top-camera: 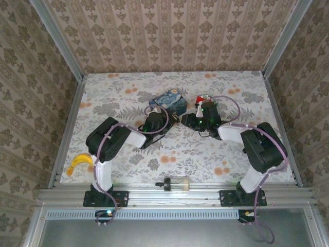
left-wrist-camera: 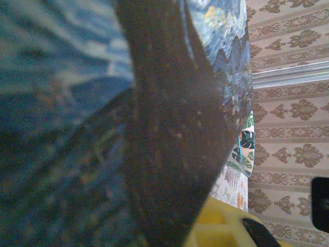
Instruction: Unlock the padlock with the key
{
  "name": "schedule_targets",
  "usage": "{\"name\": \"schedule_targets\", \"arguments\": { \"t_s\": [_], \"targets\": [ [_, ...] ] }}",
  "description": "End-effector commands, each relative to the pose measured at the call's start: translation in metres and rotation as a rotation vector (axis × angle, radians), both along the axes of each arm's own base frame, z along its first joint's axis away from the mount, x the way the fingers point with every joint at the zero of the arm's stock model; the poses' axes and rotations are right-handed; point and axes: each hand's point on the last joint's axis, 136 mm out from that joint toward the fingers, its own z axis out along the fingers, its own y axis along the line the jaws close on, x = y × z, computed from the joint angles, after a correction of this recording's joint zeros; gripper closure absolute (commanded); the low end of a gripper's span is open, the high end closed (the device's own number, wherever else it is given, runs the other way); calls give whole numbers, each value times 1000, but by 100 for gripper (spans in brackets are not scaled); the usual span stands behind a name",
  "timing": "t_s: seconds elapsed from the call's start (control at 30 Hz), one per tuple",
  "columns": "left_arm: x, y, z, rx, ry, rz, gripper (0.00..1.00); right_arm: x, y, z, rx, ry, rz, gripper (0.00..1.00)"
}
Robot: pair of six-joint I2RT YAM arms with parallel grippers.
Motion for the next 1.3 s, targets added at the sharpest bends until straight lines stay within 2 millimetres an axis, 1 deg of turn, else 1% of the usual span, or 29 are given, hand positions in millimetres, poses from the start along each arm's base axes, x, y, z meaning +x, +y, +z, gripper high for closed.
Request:
{"name": "schedule_targets", "arguments": {
  "t_s": [0.0, 0.1, 0.23, 0.33, 0.47, 0.6, 0.77, 0.93, 1.27],
  "targets": [
    [-7, 7, 13, 36, 26, -5, 100, -22, -13, -5, -195, 1, 22, 65],
    [-14, 12, 14, 97, 52, -16, 100, -35, -17, 2, -327, -20, 53, 65],
    [-20, 17, 16, 121, 73, -20, 100, -49, -17, 8, -460, -48, 89, 66],
    [-25, 18, 17, 120, 100, -24, 100, -55, -8, 12, -517, -84, 128, 66],
    [-33, 20, 13, 120, 160, -34, 100, -61, 5, 12, -579, -119, 177, 68],
    [-38, 21, 6, 108, 202, -39, 100, -61, 16, 12, -609, -145, 207, 68],
    [-39, 20, 3, 81, 232, -40, 100, -58, 27, 11, -651, -186, 251, 67],
    [-40, 22, 3, 73, 242, -40, 100, -55, 37, 3, -708, -209, 301, 67],
    [-40, 24, 0, 72, 264, -48, 100, -48, 45, -11, -811, -223, 337, 64]
  ]
}}
